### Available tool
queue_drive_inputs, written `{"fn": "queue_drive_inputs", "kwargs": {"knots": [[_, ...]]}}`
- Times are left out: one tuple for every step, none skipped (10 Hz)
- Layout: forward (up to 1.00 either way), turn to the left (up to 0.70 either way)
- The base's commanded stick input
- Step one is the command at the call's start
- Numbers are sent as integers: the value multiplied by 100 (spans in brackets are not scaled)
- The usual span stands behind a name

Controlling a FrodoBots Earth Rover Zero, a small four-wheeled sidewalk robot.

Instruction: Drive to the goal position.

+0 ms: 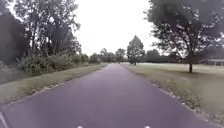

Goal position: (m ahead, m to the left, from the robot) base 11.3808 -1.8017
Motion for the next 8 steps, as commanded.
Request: {"fn": "queue_drive_inputs", "kwargs": {"knots": [[70,0],[70,0],[70,0],[70,0],[70,0],[70,0],[70,0],[70,0]]}}
